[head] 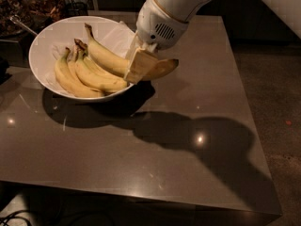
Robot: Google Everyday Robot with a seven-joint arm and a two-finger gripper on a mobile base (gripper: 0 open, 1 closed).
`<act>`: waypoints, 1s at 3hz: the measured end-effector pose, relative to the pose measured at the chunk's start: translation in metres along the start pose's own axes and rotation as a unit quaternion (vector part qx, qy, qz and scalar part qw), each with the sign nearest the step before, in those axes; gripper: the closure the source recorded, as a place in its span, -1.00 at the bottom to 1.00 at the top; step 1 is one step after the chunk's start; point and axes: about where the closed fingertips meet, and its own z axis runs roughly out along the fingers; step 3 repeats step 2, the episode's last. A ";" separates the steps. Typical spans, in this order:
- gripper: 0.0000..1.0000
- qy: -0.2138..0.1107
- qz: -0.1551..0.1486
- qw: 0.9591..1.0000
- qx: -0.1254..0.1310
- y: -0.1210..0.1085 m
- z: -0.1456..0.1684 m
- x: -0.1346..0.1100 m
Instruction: Pick banana from white bowl
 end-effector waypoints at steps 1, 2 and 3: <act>1.00 -0.010 0.024 1.000 -0.010 0.024 0.002 0.011; 1.00 -0.009 0.028 1.000 -0.012 0.026 0.003 0.014; 1.00 -0.009 0.028 1.000 -0.012 0.026 0.003 0.014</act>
Offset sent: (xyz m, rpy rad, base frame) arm -0.0204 -0.0075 -0.0082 0.0208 0.0375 -0.0271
